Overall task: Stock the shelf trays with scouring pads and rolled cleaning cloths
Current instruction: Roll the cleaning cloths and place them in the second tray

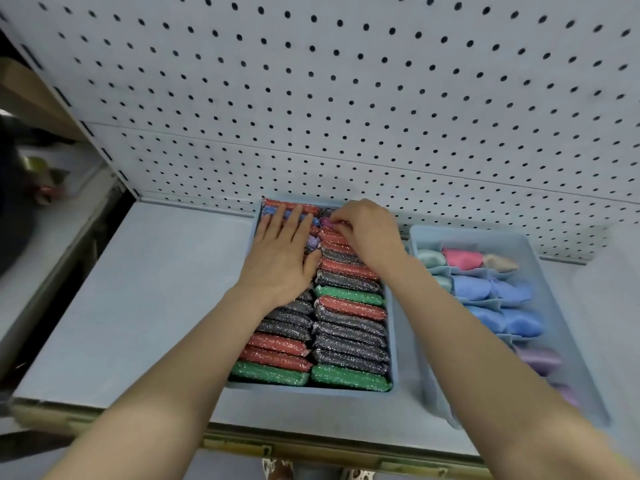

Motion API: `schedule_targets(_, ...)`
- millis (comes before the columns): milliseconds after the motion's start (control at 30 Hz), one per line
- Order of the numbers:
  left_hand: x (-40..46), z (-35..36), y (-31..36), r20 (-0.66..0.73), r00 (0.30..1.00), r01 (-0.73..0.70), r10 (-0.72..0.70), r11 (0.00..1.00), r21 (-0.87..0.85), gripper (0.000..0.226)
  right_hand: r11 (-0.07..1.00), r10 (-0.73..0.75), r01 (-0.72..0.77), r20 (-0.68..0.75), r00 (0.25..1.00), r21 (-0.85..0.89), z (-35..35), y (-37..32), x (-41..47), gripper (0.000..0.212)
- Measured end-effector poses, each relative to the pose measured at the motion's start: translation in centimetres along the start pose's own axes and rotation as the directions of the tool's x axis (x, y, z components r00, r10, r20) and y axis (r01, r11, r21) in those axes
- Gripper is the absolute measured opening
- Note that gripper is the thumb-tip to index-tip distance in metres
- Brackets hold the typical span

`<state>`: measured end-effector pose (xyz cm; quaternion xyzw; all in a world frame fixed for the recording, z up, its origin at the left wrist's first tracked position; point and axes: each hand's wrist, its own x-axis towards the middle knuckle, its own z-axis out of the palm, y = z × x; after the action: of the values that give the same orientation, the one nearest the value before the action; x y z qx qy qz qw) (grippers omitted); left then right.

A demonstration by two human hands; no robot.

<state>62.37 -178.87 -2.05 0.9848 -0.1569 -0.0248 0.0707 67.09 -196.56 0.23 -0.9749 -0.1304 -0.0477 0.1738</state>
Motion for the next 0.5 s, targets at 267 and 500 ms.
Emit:
schedule_targets(267,0.1,-0.7,0.2,0.025,1.0,0.003,-0.003,1.0,-0.022,0.071,0.998,-0.038,0.04,-0.045,0.998,0.042,1.0,0.4,-1.0,0.021)
schedule_targets(500,-6.3,-0.7,1.6,-0.018,0.999,-0.047,0.046,0.998,-0.046,0.069,0.996,0.07,-0.07,0.004,0.998,-0.052,1.9,-3.8,-11.1,0.055)
